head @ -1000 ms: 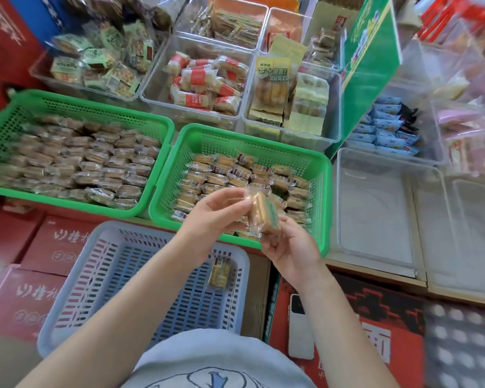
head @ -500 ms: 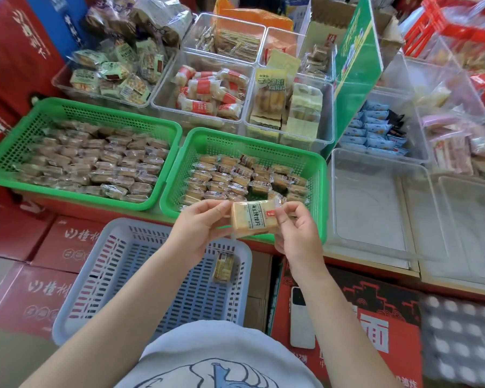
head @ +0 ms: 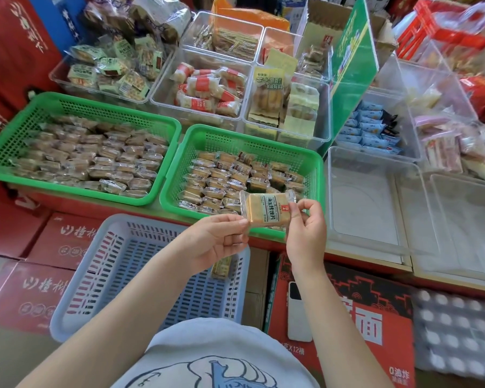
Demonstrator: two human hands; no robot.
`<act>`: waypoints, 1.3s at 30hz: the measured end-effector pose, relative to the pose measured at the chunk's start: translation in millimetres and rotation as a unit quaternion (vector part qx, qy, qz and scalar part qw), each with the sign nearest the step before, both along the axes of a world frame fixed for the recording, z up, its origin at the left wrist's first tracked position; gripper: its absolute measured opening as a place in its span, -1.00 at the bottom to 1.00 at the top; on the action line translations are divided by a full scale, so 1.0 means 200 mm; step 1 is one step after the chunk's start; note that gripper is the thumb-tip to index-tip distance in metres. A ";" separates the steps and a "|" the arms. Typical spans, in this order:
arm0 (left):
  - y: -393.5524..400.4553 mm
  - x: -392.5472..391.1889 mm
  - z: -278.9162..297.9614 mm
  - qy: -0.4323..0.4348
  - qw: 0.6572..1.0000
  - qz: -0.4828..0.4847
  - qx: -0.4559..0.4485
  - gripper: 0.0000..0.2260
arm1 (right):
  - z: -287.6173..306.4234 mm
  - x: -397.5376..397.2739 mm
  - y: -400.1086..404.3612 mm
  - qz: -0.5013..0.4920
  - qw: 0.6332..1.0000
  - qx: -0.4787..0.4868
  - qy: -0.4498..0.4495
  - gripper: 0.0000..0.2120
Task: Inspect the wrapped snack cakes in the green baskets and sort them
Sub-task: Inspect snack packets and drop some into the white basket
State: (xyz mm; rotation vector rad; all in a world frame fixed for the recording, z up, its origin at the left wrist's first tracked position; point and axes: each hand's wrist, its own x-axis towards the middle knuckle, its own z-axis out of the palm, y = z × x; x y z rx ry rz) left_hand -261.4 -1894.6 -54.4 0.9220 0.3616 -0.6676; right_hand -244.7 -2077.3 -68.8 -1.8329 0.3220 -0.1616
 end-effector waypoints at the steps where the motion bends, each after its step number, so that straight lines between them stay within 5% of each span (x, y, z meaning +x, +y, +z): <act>1: 0.00 0.00 0.00 -0.024 0.999 -0.017 0.024 -0.89 | 0.00 0.00 -0.01 -0.002 1.000 0.002 0.005 -0.84; 7: 0.00 0.00 -0.01 -0.151 0.969 -0.036 0.192 -0.89 | 0.04 -0.01 -0.06 0.019 0.998 0.053 0.033 -0.85; 13: 0.00 0.01 -0.02 -0.125 0.977 -0.038 0.170 -0.89 | 0.13 -0.03 -0.08 0.052 0.932 0.346 0.092 -0.90; 17: 0.05 0.07 -0.01 -0.156 0.926 -0.022 0.342 -0.76 | 0.17 -0.03 -0.10 0.117 0.950 0.272 0.098 -0.92; 25: -0.06 0.13 0.10 -0.209 0.944 -0.093 0.240 -0.82 | 0.18 -0.04 -0.06 0.270 0.937 0.188 0.118 -0.75; 36: -0.05 0.21 -0.02 -0.193 0.935 -0.047 0.293 -0.62 | 0.10 0.06 -0.13 0.264 0.959 0.007 0.103 -0.86; 39: -0.08 0.26 -0.05 -0.210 0.926 -0.039 0.312 -0.75 | 0.08 0.12 -0.15 0.325 0.933 -0.098 0.117 -0.75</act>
